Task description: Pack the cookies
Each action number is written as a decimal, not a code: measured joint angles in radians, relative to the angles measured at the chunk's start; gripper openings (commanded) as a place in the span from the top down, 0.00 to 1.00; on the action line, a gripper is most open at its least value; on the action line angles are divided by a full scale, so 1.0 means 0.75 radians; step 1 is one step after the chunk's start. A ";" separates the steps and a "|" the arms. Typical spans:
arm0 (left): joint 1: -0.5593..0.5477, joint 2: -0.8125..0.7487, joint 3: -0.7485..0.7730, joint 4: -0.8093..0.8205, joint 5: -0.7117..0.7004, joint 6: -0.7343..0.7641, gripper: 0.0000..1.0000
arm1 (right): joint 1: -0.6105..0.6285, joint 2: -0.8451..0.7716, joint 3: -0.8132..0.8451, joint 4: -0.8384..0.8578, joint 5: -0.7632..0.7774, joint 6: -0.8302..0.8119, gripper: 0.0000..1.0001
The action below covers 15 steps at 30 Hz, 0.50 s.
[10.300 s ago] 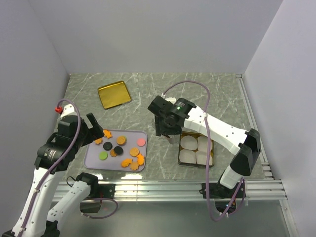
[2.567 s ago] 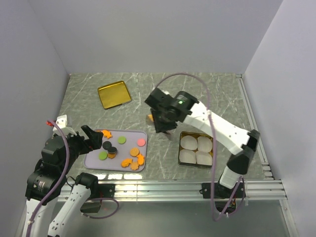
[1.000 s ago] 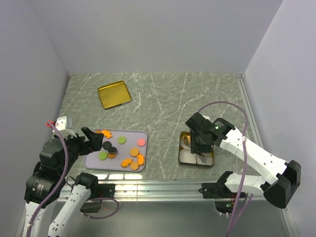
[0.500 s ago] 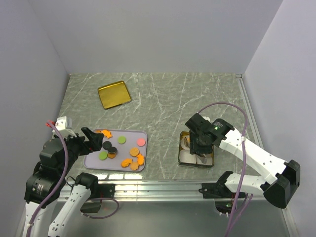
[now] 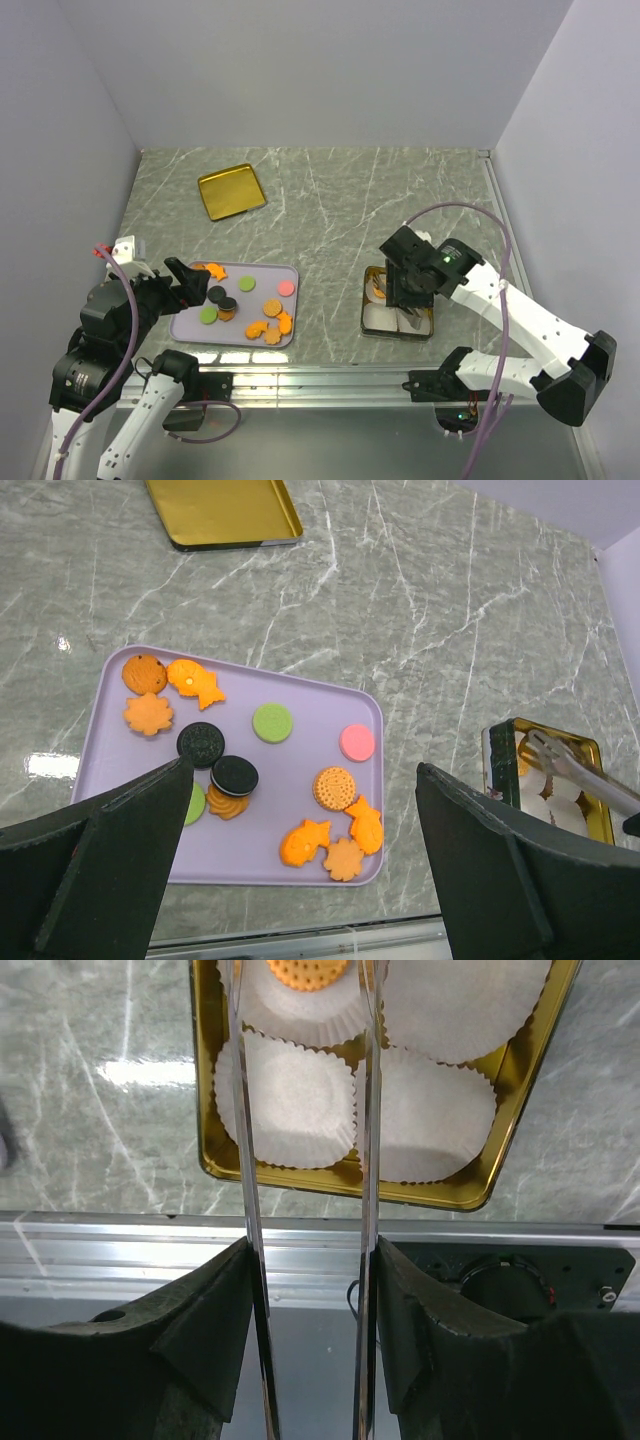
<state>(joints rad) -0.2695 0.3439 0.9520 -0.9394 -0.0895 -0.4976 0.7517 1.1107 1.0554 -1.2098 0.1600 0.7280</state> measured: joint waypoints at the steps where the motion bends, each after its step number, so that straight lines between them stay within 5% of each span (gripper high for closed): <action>1: 0.000 0.000 0.000 0.000 0.000 0.000 0.01 | 0.000 0.000 0.019 -0.010 0.008 -0.001 0.44; 15: 0.000 0.000 0.000 0.000 0.007 -0.001 0.01 | 0.003 0.066 0.346 -0.055 0.019 -0.026 0.47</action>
<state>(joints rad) -0.2695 0.3439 0.9520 -0.9394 -0.0841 -0.4980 0.7536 1.1603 1.3151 -1.2514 0.1741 0.7082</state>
